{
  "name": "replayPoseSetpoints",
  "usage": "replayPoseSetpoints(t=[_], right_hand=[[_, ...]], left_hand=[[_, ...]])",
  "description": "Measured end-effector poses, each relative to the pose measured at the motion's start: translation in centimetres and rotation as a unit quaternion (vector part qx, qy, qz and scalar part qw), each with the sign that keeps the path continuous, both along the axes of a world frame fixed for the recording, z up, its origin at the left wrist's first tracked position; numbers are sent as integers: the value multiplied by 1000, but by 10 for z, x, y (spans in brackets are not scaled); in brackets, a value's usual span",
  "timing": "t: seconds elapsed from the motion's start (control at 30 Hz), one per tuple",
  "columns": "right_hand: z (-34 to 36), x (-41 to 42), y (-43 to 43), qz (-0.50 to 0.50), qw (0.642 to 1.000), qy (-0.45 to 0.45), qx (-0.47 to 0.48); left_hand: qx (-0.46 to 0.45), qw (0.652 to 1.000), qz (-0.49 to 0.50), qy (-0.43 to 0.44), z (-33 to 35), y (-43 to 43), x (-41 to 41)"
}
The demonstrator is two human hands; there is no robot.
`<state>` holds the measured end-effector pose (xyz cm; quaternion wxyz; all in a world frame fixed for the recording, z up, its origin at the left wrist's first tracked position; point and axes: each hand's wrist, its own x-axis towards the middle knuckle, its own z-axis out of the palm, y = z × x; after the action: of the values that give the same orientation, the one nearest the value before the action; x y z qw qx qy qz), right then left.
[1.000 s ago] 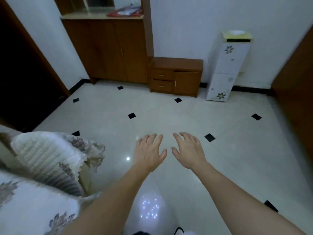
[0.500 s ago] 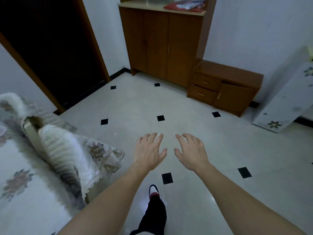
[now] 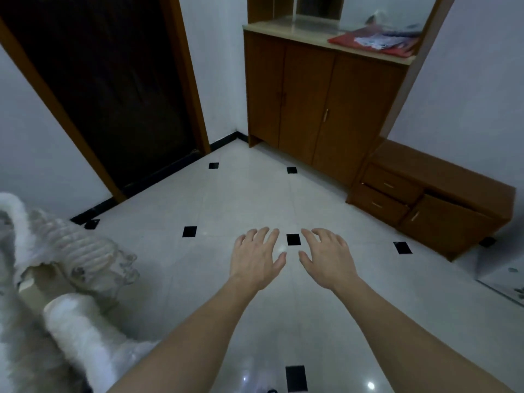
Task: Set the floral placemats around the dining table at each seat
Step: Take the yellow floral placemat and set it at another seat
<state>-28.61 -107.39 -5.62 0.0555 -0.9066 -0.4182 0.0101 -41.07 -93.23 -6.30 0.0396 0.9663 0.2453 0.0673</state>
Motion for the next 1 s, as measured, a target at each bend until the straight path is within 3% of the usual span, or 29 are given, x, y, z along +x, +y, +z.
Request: replayPoseSetpoints(t=[0.6, 1.0], right_hand=[[-29, 127, 313, 183, 983, 36, 1], [-6, 161, 570, 381, 924, 46, 4]], left_hand=[[-4, 986, 163, 44, -15, 260, 86], [5, 928, 370, 44, 13, 443, 99]])
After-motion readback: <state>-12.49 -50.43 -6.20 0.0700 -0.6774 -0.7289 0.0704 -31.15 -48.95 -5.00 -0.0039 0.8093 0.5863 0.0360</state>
